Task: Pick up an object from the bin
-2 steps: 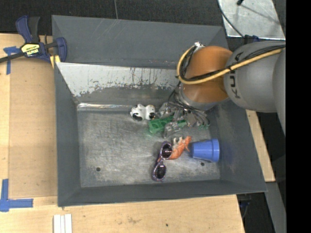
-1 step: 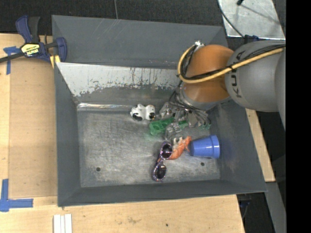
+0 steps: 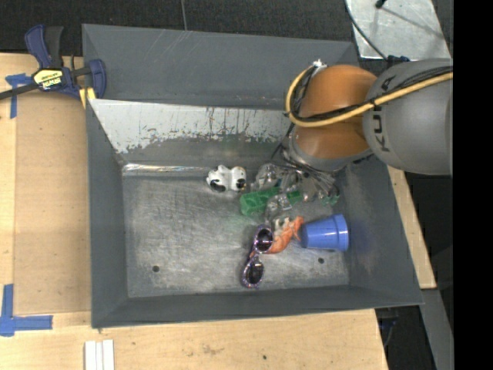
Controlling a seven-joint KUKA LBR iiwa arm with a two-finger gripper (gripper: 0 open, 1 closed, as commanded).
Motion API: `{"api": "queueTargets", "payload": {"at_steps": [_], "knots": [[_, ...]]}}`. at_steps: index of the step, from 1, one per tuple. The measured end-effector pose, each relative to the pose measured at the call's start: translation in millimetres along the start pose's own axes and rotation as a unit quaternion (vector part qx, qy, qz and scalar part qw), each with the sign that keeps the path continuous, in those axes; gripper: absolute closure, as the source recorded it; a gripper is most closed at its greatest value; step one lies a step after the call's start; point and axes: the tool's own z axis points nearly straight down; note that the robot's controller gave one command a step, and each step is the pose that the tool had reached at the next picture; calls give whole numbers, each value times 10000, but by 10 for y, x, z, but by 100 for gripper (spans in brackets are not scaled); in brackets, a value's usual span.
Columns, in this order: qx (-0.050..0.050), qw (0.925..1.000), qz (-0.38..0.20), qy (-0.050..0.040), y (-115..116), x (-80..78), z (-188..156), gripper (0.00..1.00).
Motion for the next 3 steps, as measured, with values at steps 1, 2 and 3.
{"api": "queueTargets", "payload": {"at_steps": [1, 2, 3], "knots": [[1, 10000, 5, 6, -2, -2, -215, 100], [7, 10000, 5, -13, -5, -12, -374, 100], [12, 10000, 4, -30, -9, -23, -462, 100]]}}
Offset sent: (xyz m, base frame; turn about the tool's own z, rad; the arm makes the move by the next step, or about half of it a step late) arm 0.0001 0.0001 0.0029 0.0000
